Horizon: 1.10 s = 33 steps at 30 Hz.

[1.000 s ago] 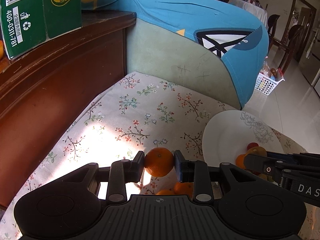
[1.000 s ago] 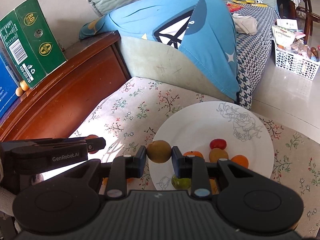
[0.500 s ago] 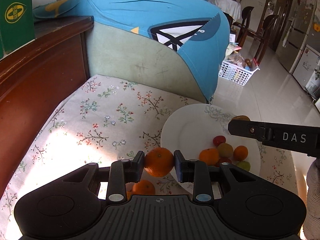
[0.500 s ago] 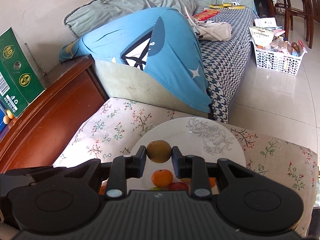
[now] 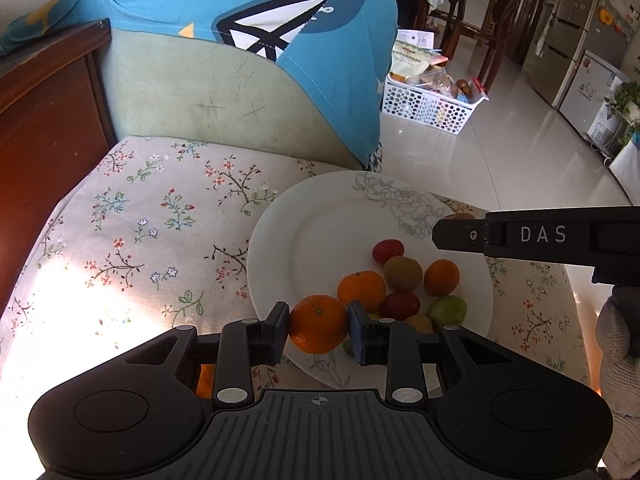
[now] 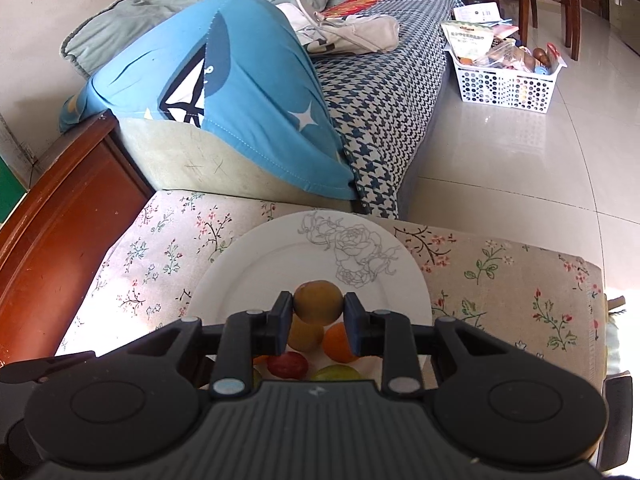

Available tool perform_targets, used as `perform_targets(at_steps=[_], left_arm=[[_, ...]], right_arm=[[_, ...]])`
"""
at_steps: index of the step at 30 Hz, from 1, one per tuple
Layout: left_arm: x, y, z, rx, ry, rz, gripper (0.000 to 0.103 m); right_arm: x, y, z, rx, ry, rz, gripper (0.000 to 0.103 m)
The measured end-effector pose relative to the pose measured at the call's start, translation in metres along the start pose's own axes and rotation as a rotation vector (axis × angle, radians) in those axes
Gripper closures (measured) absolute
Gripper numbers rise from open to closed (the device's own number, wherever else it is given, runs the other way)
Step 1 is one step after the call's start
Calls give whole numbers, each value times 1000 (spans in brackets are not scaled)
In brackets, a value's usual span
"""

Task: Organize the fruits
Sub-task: 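Carry the orange with the left gripper while the right gripper carries its fruit onto the plate, then open the left gripper over the plate while the right gripper releases its fruit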

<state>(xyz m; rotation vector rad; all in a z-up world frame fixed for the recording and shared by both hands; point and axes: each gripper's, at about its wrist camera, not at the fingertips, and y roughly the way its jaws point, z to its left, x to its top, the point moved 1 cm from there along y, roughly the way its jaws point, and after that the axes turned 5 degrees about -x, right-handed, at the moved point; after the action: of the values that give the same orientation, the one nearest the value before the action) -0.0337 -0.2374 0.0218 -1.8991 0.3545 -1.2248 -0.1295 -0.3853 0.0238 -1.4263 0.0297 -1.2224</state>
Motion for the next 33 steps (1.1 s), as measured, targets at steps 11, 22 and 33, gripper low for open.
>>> perform_targets(at_steps=[11, 22, 33], left_arm=[[5, -10, -7, 32, 43, -26, 40], [6, -32, -1, 77, 45, -20, 23], [-10, -74, 48, 139, -57, -12, 22]], right_arm=[[1, -3, -2, 9, 29, -7, 71], [-3, -16, 15, 52, -2, -12, 66], [-25, -32, 50, 129, -72, -1, 64]])
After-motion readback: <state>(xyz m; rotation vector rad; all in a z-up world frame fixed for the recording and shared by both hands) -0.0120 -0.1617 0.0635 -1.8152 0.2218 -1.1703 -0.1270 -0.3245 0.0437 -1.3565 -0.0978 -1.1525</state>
